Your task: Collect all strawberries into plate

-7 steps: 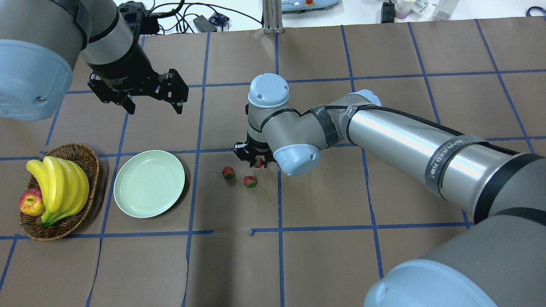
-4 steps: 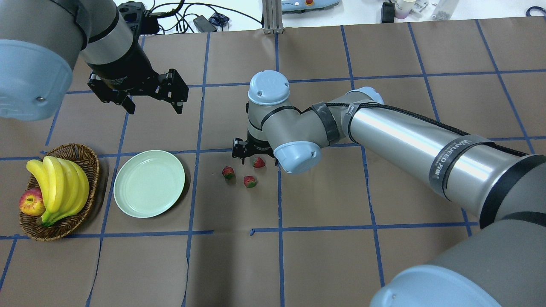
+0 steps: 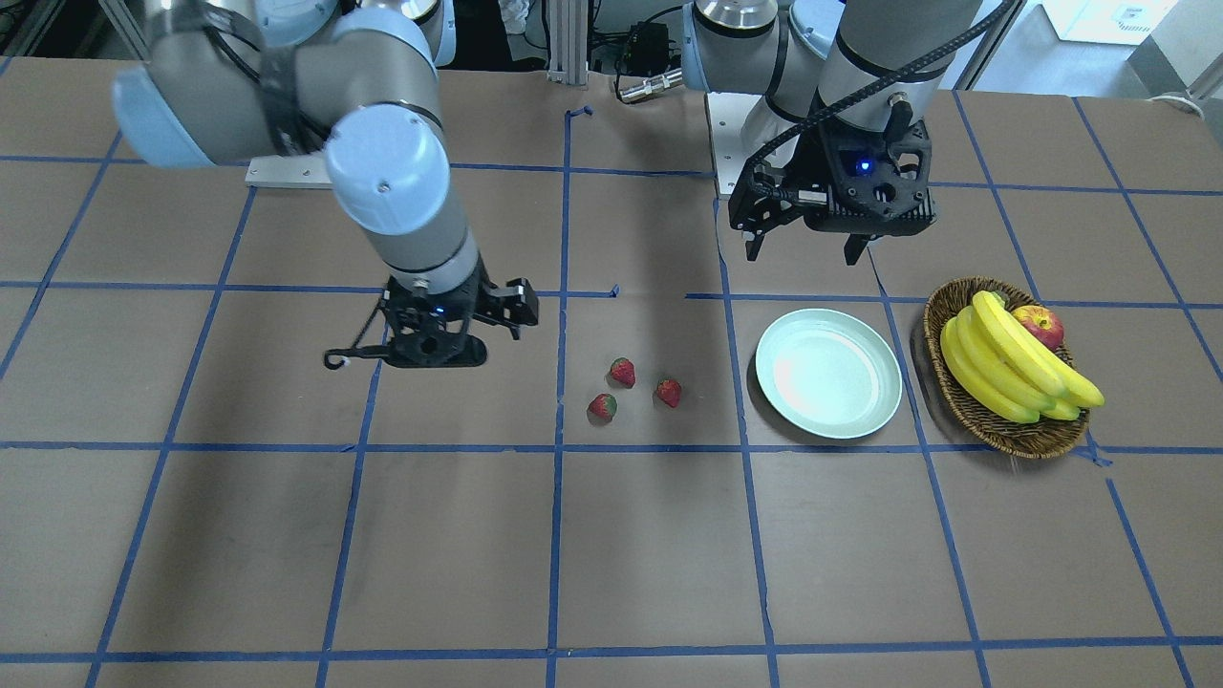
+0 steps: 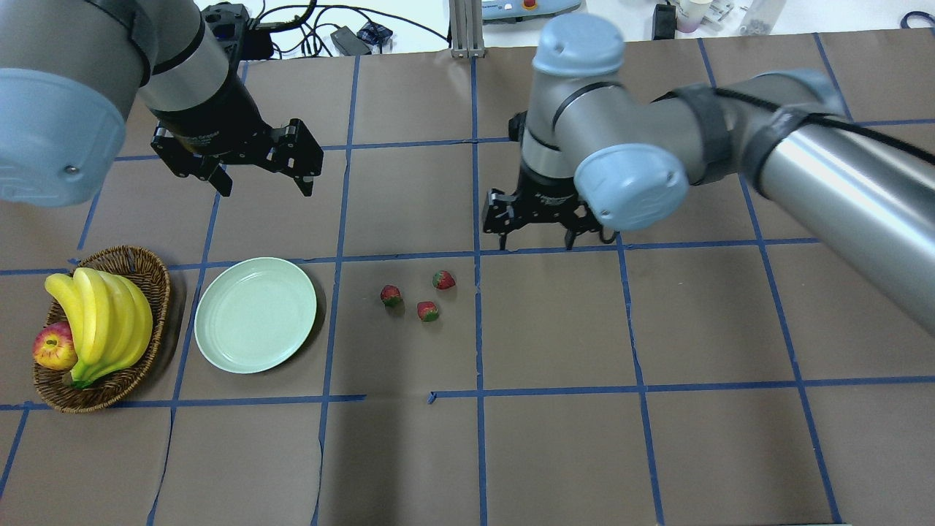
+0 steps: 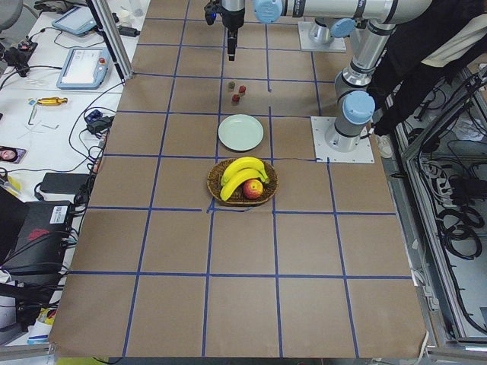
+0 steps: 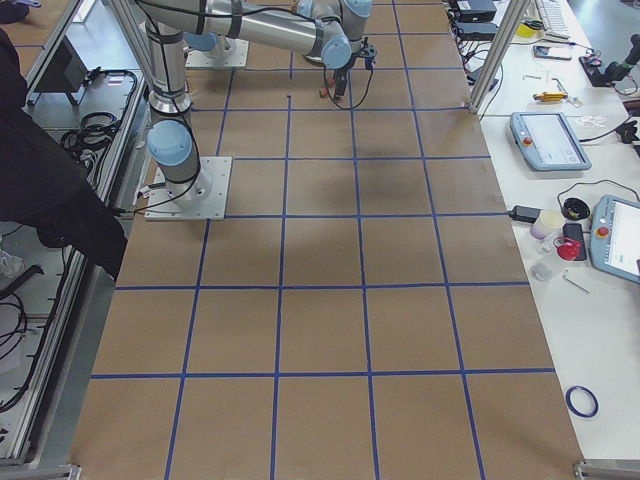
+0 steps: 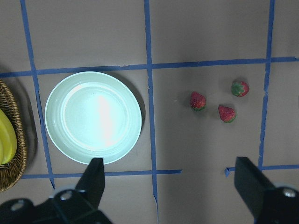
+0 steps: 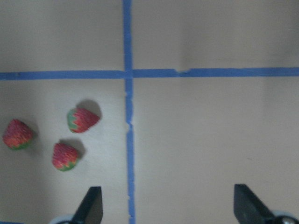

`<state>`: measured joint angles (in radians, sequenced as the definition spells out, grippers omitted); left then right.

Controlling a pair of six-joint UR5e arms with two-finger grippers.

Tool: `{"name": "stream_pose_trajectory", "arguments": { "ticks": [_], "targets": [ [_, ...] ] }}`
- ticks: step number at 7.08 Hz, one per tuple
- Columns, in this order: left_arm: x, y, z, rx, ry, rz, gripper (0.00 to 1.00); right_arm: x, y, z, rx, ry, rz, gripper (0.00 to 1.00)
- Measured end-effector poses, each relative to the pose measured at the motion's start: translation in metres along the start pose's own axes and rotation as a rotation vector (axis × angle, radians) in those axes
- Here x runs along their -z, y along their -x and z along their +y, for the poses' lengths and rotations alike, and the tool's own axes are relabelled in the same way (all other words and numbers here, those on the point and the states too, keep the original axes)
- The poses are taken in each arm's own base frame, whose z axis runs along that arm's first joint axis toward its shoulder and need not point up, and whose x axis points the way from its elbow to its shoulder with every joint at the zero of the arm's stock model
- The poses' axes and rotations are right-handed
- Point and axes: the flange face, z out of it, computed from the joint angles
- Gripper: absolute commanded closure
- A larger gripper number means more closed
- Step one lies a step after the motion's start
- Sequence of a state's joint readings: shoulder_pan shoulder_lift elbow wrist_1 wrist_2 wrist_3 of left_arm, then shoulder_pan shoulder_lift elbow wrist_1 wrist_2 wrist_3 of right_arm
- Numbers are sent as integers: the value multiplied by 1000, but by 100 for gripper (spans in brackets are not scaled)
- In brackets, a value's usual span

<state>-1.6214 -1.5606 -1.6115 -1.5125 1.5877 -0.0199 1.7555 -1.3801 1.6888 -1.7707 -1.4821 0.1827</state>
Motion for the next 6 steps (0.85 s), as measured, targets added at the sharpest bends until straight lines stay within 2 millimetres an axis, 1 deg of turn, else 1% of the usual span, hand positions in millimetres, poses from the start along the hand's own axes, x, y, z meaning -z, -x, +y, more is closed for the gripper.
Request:
{"name": "stream_pose_trajectory", "arguments": {
  "ticks": [1,2,3,4,5,6],
  "targets": [
    [-2,0,-1,0,4,1,0,42,-32,7,-28,-31,13,0],
    [-6,-1,-2,1,12,2,0,84,-53,17,-59,-59,45,0],
    [-11,-1,-2,-1,21,1,0,114,-66,24,-77,-87,86,0],
    [-16,-1,0,-5,28,-1,0,130,-75,27,-90,-104,110,1],
    [-19,-1,2,-5,31,-1,0,142,-84,35,-103,-110,122,2],
    [-21,-2,3,-3,32,0,0,152,-89,48,-113,-105,129,3]
  ]
}}
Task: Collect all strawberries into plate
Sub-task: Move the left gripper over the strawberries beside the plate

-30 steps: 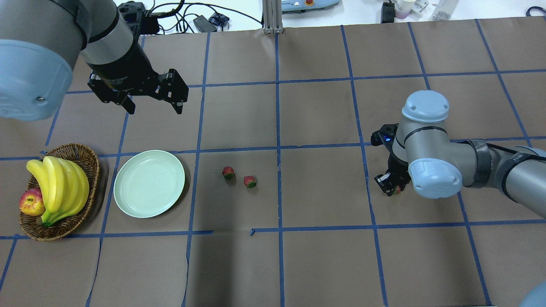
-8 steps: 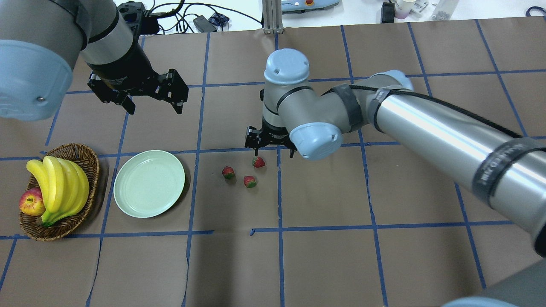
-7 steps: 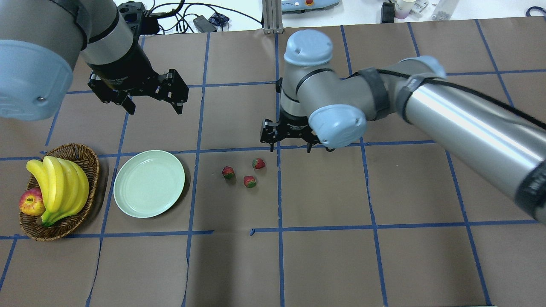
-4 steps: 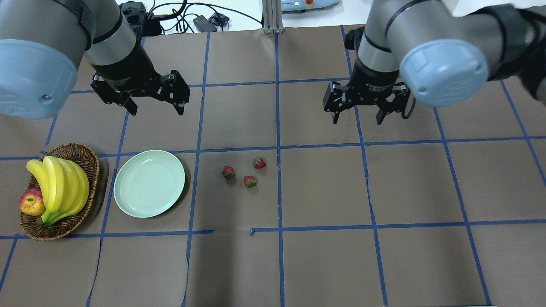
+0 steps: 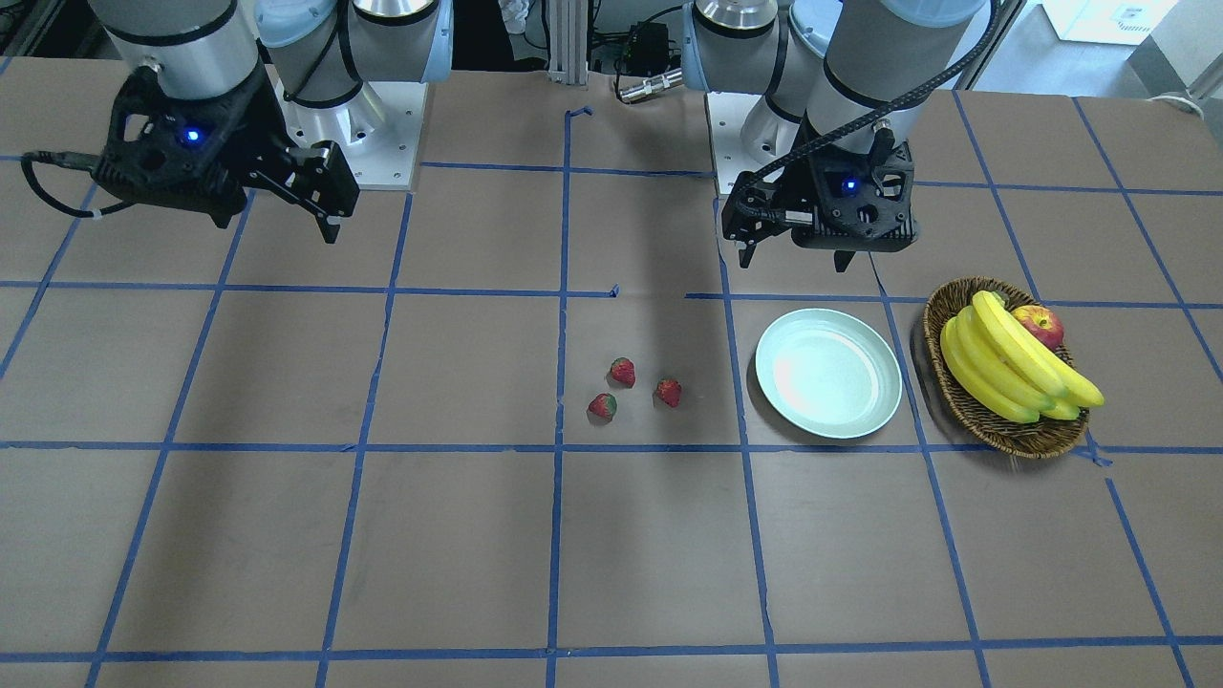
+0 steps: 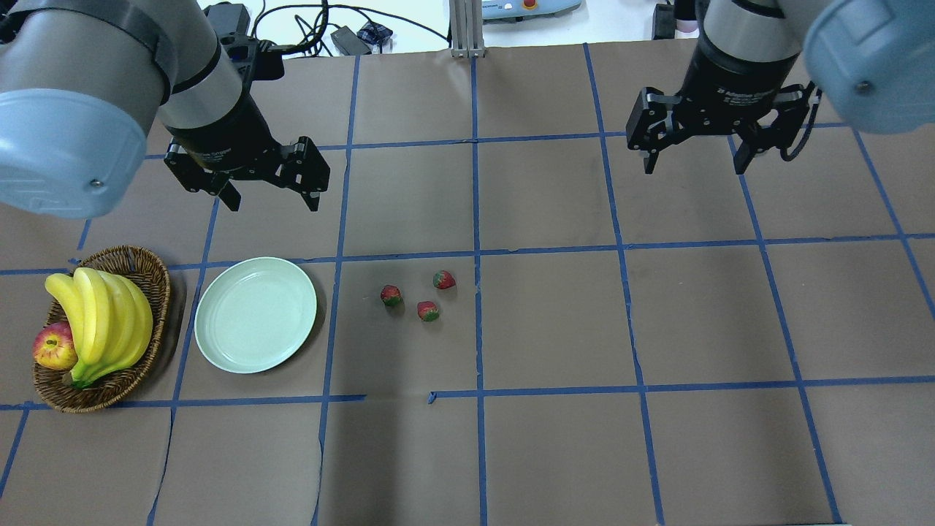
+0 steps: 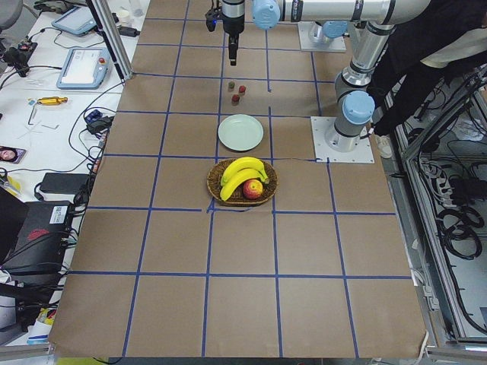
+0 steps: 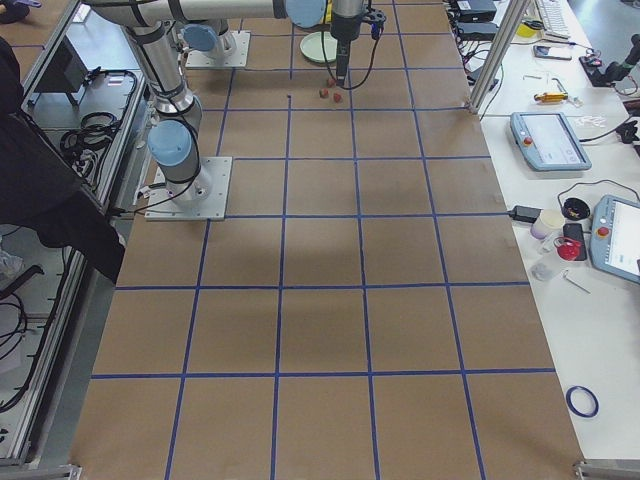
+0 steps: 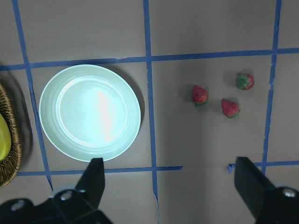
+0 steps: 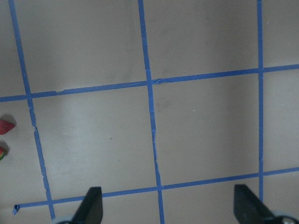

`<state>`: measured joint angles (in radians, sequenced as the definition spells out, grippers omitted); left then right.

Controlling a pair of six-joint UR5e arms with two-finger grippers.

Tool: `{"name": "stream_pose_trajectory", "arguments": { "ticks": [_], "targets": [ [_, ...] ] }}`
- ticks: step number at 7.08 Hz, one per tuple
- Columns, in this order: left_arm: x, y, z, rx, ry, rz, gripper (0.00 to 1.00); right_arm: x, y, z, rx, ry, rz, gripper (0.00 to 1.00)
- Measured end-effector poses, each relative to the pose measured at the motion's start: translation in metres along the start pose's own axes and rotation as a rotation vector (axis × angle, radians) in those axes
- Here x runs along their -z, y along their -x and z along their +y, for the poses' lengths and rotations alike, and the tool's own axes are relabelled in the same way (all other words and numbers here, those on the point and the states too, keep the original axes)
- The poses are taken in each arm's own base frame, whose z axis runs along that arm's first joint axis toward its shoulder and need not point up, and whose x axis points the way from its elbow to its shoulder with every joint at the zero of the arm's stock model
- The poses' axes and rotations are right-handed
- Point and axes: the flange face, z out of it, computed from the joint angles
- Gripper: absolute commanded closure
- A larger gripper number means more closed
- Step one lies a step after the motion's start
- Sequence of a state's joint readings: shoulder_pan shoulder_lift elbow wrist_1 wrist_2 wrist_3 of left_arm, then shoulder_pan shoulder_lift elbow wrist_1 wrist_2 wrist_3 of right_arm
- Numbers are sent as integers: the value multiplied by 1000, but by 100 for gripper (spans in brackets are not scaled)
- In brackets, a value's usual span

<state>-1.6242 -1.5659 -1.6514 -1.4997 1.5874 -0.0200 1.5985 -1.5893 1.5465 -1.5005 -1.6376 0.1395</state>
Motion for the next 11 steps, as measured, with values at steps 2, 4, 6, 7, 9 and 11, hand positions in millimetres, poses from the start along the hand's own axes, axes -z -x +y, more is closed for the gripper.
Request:
{"name": "stream_pose_trajectory", "arguments": {
  "ticks": [2,4,6,7,9,11],
  "targets": [
    [-6,-4,-3,-5,3,6,0,0,-9,9,8,13,5,0],
    [-34,-22,-10,-10,1,7,0,-4,-15,9,47,10,3,0],
    [-95,-40,-10,88,-13,2,1,-5,-16,9,53,10,1,0],
    [-125,-46,-9,135,-18,3,4,-5,-15,9,55,11,0,0],
    [-173,-52,-19,154,5,6,6,-6,-15,8,55,11,-1,0],
    [-220,-60,-34,83,33,24,10,-7,-15,8,53,13,-2,0]
  ]
}}
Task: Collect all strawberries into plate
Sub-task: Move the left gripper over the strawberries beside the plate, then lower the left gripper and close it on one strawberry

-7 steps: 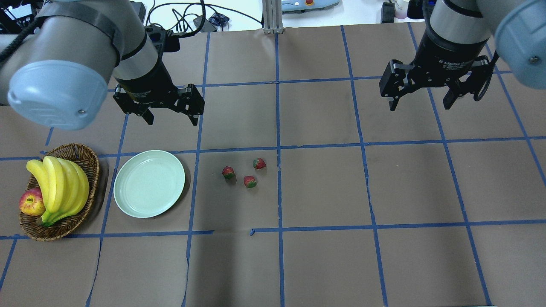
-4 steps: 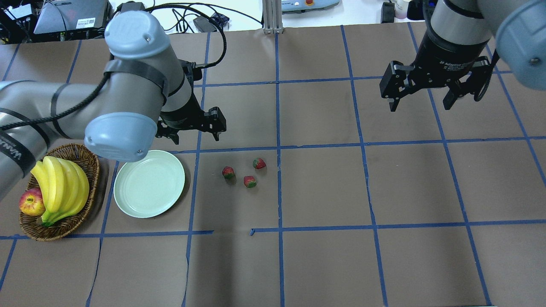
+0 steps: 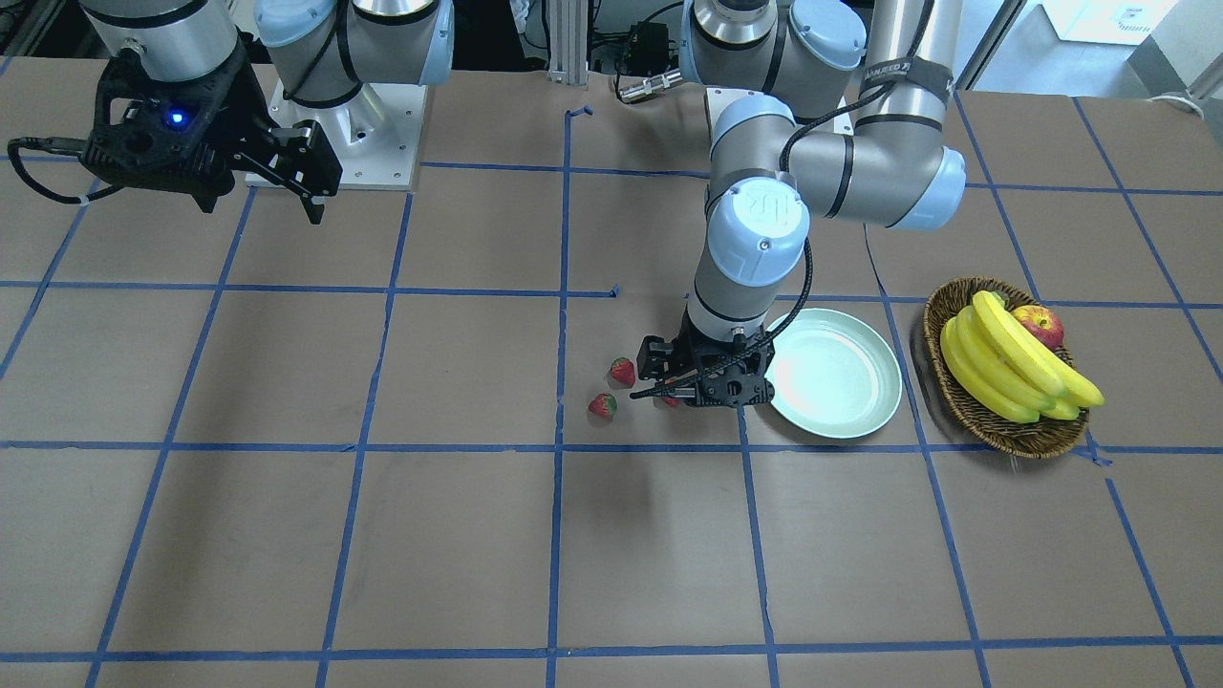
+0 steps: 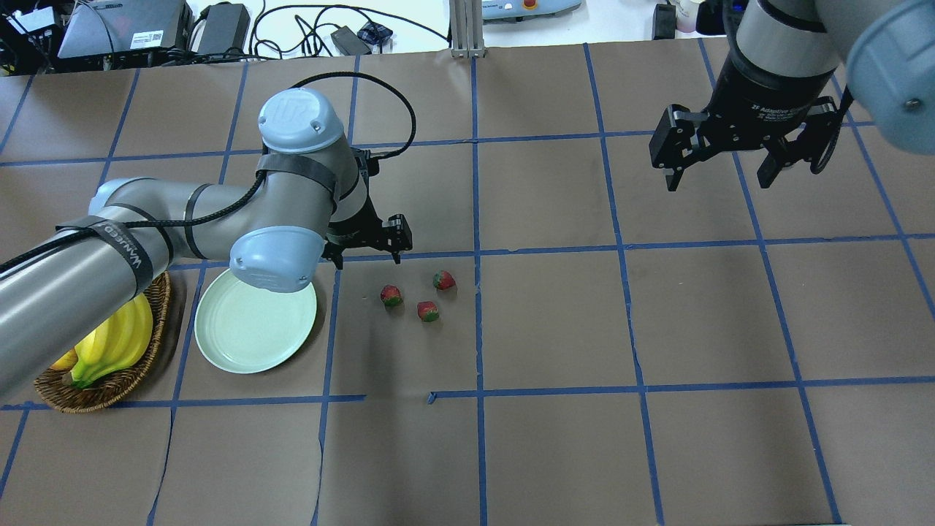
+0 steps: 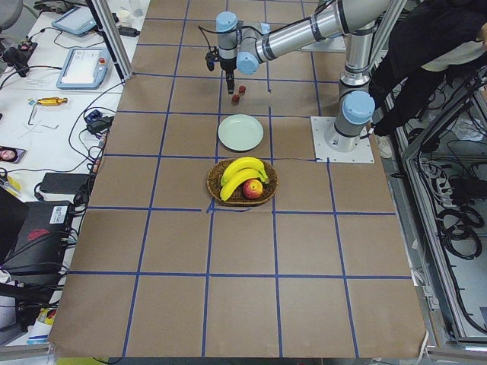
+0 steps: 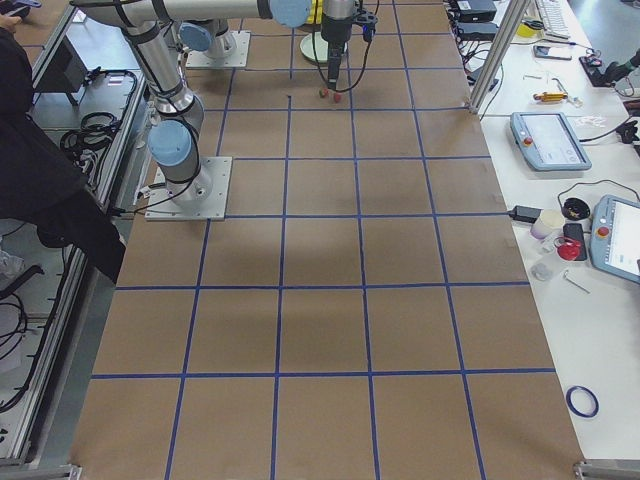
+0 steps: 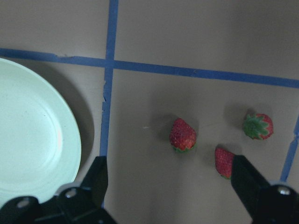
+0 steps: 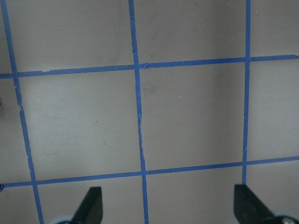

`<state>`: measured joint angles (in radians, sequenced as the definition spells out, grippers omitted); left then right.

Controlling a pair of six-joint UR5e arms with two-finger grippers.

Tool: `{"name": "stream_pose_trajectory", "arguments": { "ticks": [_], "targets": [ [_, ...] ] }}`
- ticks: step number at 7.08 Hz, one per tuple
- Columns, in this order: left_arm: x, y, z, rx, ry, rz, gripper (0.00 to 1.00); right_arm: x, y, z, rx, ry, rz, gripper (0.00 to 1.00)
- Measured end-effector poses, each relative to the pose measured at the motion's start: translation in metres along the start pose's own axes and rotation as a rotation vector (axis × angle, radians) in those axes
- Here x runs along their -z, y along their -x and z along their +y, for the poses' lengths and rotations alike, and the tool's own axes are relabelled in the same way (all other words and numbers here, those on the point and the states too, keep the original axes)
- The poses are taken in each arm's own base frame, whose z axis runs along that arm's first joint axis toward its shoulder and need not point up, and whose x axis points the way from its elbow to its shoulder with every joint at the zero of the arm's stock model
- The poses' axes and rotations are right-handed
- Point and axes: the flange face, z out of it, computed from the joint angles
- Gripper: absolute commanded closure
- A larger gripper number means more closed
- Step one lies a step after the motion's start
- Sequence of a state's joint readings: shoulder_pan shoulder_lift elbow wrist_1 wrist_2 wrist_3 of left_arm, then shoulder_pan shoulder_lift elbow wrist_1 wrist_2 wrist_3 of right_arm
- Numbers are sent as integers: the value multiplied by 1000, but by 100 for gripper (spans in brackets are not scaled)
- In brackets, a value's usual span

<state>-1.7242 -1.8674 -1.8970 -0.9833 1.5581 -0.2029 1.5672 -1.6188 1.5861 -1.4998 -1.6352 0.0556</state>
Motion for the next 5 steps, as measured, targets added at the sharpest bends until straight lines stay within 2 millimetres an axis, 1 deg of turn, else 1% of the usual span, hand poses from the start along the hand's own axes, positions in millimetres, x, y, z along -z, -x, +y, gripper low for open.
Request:
{"name": "stream_pose_trajectory", "arguments": {
  "ticks": [1,2,3,4,5],
  "targets": [
    [-20,-3,-5,-22,18,5,13,0,0,0,-2,2,-3,0],
    [-36,-6,-6,-32,42,3,14,0,0,0,-5,3,-6,0],
    [-46,-11,-2,-40,61,-3,23,-1,0,0,-7,3,-7,0],
    [-52,-17,2,-47,75,-11,28,-1,0,0,-7,4,-7,0],
    [-60,-18,7,-50,92,-18,36,0,0,0,-8,4,-6,0]
  ]
}}
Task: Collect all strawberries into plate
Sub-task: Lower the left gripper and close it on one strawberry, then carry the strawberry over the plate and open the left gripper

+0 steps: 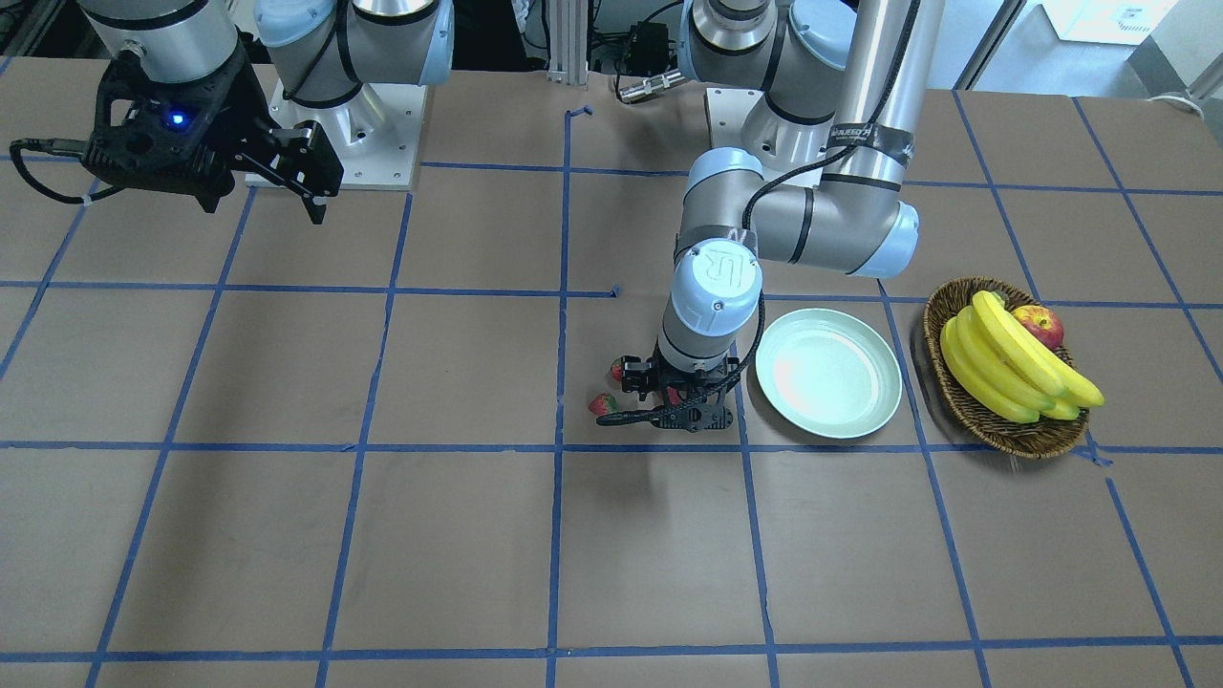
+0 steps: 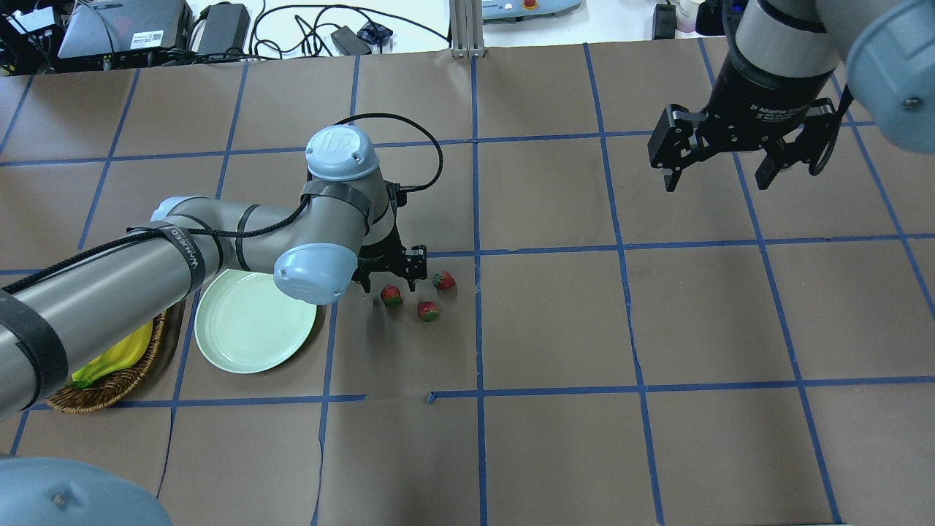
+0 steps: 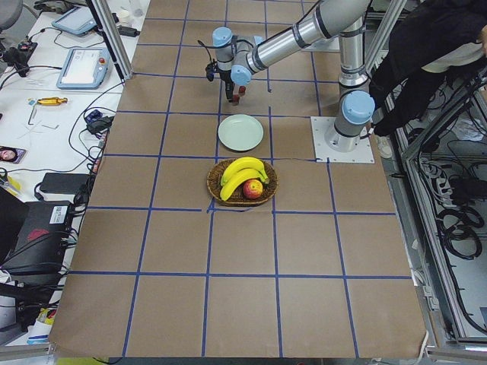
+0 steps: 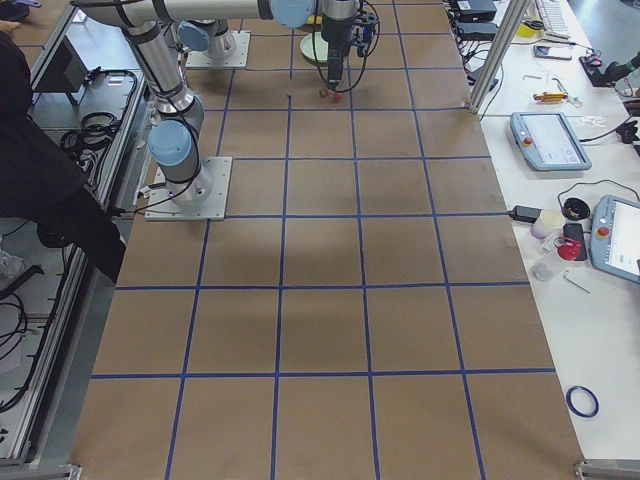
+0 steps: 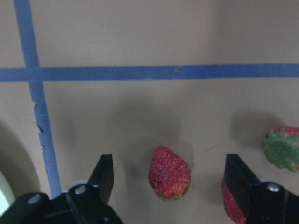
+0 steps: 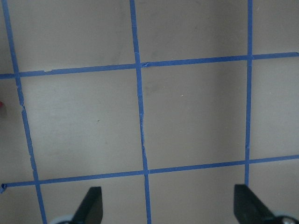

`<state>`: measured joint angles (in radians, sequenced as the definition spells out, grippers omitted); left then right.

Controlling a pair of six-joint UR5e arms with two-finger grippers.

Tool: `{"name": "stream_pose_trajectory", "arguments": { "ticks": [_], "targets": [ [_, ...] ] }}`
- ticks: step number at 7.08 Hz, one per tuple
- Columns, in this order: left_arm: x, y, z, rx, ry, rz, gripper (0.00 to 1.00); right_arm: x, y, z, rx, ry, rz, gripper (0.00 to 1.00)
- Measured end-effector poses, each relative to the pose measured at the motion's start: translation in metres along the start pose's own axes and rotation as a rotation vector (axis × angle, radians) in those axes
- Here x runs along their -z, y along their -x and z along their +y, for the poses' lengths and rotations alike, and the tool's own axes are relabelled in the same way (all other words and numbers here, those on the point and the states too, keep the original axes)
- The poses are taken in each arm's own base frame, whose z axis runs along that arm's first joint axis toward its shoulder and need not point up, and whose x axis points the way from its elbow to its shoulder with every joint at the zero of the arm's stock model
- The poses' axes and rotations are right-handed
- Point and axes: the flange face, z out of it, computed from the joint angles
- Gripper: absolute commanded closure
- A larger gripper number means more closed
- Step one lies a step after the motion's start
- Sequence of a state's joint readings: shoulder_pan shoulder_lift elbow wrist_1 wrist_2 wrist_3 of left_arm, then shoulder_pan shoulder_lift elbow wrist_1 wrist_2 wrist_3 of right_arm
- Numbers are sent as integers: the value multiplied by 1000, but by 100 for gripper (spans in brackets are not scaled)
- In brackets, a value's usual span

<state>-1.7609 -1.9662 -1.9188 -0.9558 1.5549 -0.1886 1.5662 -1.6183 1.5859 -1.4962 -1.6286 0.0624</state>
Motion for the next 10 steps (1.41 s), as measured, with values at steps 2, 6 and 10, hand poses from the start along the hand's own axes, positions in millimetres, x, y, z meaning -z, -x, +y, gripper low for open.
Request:
{"name": "stream_pose_trajectory", "arguments": {
  "ticks": [2,6,10],
  "targets": [
    [-13,1,8,-1,27,-8,74,0,0,0,0,0,0,0],
    [-3,0,5,-18,7,-11,91,0,0,0,0,1,1,0],
    [37,49,10,27,65,-86,91,0,0,0,-2,1,-1,0]
  ]
}}
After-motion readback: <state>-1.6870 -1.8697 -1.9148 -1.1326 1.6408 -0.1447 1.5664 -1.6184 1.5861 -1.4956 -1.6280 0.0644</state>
